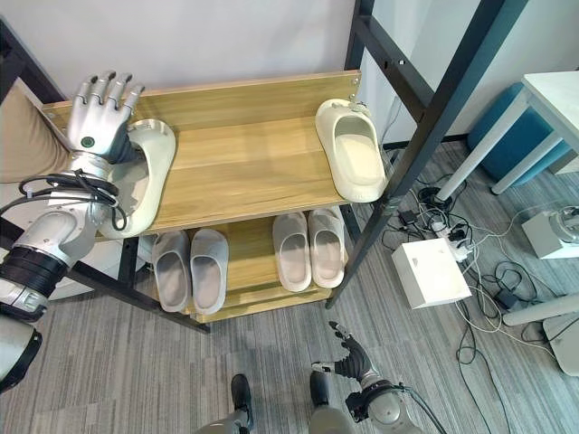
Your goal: Arrange the slippers neatly on the shoe rack.
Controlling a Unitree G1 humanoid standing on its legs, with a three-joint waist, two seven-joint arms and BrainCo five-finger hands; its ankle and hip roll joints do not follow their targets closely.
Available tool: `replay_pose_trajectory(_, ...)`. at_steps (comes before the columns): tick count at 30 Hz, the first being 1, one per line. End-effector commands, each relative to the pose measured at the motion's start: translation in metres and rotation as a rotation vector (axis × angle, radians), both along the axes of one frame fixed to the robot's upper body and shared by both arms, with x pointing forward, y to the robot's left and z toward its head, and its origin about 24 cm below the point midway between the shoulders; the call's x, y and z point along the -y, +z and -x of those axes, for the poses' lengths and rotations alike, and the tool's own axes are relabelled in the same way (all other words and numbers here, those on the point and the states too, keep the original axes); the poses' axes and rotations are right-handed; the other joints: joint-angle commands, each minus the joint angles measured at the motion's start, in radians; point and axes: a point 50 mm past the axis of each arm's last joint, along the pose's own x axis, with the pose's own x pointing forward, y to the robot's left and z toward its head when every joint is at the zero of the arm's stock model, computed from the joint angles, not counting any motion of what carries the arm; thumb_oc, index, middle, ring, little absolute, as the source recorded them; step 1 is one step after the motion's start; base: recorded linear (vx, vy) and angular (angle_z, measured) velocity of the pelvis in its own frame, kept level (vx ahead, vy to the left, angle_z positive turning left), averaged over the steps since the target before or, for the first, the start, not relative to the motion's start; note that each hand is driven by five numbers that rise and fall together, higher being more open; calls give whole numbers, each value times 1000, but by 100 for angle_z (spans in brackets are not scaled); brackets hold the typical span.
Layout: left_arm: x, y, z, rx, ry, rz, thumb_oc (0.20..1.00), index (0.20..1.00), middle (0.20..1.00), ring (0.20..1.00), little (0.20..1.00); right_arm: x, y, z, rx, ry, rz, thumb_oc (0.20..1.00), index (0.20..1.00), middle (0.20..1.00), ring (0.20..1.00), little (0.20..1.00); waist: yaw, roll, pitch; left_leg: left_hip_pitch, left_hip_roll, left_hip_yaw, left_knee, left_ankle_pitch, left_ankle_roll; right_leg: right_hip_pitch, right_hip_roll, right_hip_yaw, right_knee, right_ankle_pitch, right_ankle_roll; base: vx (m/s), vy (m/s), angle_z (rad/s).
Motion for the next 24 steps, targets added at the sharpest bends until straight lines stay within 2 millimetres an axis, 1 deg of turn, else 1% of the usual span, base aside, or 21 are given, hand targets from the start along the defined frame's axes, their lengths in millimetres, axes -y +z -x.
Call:
replay_pose_trajectory(1, -15, 40, -4, 75, 113, -45, 200, 200, 200, 200, 200, 1, 31, -23, 161, 1, -66, 1000, 1000, 1000, 1000, 1000, -2, 27, -9, 116, -1, -20, 0, -152, -8, 36, -25, -23, 58, -129, 80, -16, 10, -8)
replay_pose_trajectory(3, -10, 40, -3, 66, 65, -12, 200, 200, 200, 200, 200, 1, 30, -22, 151, -6, -73, 1000, 1000, 1000, 1000, 1000, 1, 25, -6, 114, -2, -19, 0, -152, -7, 35, -26, -25, 58, -129, 79, -2, 0, -2)
replay_pose_trajectory(5, 3, 37, -2, 82, -16, 33, 200, 200, 200, 200, 200, 0, 28, -21, 145, -11, -76, 1000, 1000, 1000, 1000, 1000, 1, 27, -6, 122, -4, -22, 0, -155, -7, 41, -27, -25, 56, -132, 76, 0, -7, 2)
replay_pose_trajectory(6, 31, 38, -1, 104, -135, 53, 200, 200, 200, 200, 200, -1, 28, -21, 143, -11, -76, 1000, 1000, 1000, 1000, 1000, 1, 32, -10, 129, -6, -25, 0, -159, -6, 48, -27, -27, 55, -134, 74, 5, -17, 7)
replay_pose_trajectory(7, 44, 38, 0, 101, -181, 48, 200, 200, 200, 200, 200, -1, 28, -21, 141, -14, -73, 1000, 1000, 1000, 1000, 1000, 0, 35, -12, 134, -6, -26, 0, -161, -6, 53, -27, -27, 54, -135, 73, 7, -12, 8)
replay_pose_trajectory(8, 44, 38, 0, 101, -181, 48, 200, 200, 200, 200, 200, -1, 28, -21, 141, -14, -73, 1000, 1000, 1000, 1000, 1000, 0, 35, -12, 134, -6, -26, 0, -161, -6, 53, -27, -27, 53, -135, 73, 0, 0, 0)
replay_pose_trajectory(9, 71, 39, -3, 84, -258, 9, 200, 200, 200, 200, 200, 0, 27, -21, 132, -12, -63, 1000, 1000, 1000, 1000, 1000, -8, 40, -15, 141, -5, -23, 0, -162, -6, 59, -26, -24, 51, -136, 72, 0, 0, 0)
replay_pose_trajectory(10, 85, 38, -7, 59, -285, -25, 200, 200, 200, 200, 200, 2, 27, -22, 127, -12, -55, 1000, 1000, 1000, 1000, 1000, -12, 43, -17, 145, -4, -19, 0, -163, -6, 61, -24, -19, 51, -136, 72, -11, -36, -6)
replay_pose_trajectory(12, 96, 36, -12, 30, -292, -56, 200, 200, 200, 200, 200, 4, 27, -23, 126, -10, -48, 1000, 1000, 1000, 1000, 1000, -21, 47, -17, 150, -2, -12, 0, -163, -6, 61, -22, -12, 52, -136, 72, -2, -35, -9)
replay_pose_trajectory(13, 106, 36, -19, -8, -288, -100, 200, 200, 200, 200, 200, 7, 29, -23, 131, -8, -41, 1000, 1000, 1000, 1000, 1000, -37, 56, -18, 152, 1, -2, 0, -161, -8, 56, -20, -2, 53, -135, 73, -4, -50, -13)
replay_pose_trajectory(16, 112, 36, -24, -34, -276, -127, 200, 200, 200, 200, 200, 12, 31, -21, 135, -21, -38, 1000, 1000, 1000, 1000, 1000, -52, 64, -16, 153, 3, 8, 0, -158, -9, 50, -18, 7, 54, -134, 74, -5, -39, -17)
replay_pose_trajectory(22, 111, 40, -35, -72, -222, -132, 200, 200, 200, 200, 200, 22, 31, -16, 130, -47, -28, 1000, 1000, 1000, 1000, 1000, -82, 78, -15, 154, 9, 28, 0, -156, -13, 36, -12, 30, 61, -132, 73, 4, -28, -13)
replay_pose_trajectory(24, 108, 43, -38, -82, -197, -119, 200, 200, 200, 200, 200, 24, 31, -15, 128, -52, -29, 1000, 1000, 1000, 1000, 1000, -90, 81, -15, 157, 11, 35, 0, -156, -14, 33, -12, 33, 64, -131, 73, 12, -33, -10)
